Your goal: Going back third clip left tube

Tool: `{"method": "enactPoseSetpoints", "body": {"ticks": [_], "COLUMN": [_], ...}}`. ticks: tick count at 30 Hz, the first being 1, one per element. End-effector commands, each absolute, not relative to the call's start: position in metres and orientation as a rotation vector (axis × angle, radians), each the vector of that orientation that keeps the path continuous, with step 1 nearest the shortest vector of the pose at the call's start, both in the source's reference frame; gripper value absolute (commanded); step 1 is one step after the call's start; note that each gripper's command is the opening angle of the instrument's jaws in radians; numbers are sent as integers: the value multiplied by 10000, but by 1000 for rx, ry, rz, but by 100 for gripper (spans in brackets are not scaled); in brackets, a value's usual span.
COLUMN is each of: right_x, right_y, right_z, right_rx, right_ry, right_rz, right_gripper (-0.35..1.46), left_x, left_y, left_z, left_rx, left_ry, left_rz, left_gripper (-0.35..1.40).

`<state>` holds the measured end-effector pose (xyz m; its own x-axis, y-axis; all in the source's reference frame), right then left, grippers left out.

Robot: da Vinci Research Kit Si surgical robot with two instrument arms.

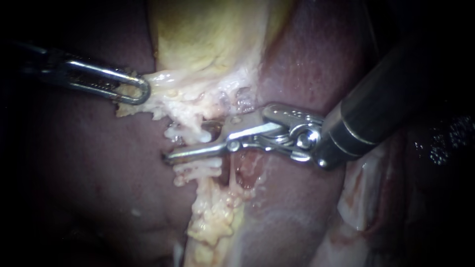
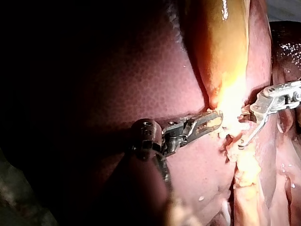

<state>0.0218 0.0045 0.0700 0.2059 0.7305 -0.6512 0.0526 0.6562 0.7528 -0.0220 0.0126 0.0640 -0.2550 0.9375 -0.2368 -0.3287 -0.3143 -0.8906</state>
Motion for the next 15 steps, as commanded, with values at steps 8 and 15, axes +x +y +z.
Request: {"method": "enactPoseSetpoints", "body": {"ticks": [8,15], "right_x": [199,182], "right_y": [43,40], "right_z": [697,692], "right_rx": [725,700], "right_ry": [1306,1310], "right_rz": [508,496], "right_gripper": [48,50], "left_x": [-219,-219], "left_y": [126,126], "left_z": [639,639], "left_rx": [-1011,-1012], "left_ry": [-918,-919], "left_rz": [1728,1728], "left_gripper": [-35,-35]}}
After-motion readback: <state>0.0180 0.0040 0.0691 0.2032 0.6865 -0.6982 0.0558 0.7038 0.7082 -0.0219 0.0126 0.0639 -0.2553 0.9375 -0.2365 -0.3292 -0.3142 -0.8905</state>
